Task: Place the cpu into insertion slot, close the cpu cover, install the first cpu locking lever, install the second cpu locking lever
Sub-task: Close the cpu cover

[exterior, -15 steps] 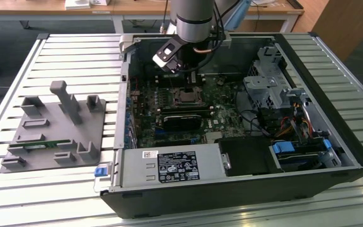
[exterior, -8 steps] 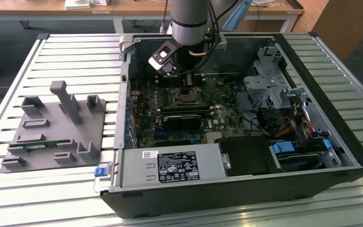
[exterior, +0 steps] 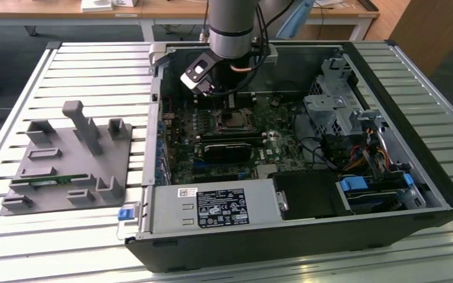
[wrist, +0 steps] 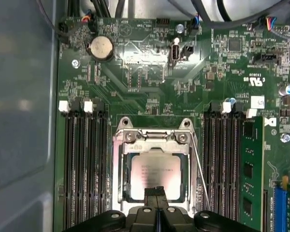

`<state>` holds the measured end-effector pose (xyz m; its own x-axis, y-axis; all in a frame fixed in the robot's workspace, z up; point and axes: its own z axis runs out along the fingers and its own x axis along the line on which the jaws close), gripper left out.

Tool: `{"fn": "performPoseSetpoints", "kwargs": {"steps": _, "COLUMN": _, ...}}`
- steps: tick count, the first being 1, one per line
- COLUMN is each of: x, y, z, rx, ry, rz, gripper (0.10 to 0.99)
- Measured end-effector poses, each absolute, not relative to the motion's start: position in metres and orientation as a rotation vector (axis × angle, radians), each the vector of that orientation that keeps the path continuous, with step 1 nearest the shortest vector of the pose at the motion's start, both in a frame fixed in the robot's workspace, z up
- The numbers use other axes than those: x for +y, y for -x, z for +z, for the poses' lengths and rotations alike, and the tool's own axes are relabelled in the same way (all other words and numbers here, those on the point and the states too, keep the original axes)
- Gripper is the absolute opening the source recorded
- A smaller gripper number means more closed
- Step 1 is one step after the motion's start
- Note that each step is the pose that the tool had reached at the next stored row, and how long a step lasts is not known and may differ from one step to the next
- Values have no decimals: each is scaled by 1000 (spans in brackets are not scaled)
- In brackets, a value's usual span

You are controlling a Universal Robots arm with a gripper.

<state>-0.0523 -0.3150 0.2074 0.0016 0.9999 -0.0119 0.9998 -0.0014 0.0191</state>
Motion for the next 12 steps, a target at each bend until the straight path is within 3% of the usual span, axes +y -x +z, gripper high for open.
{"fn": "performPoseSetpoints", "kwargs": {"steps": 12, "x": -315, "y": 56, "z": 200, "rx": 2204, "ry": -2208, "rz": 7, "gripper": 106}}
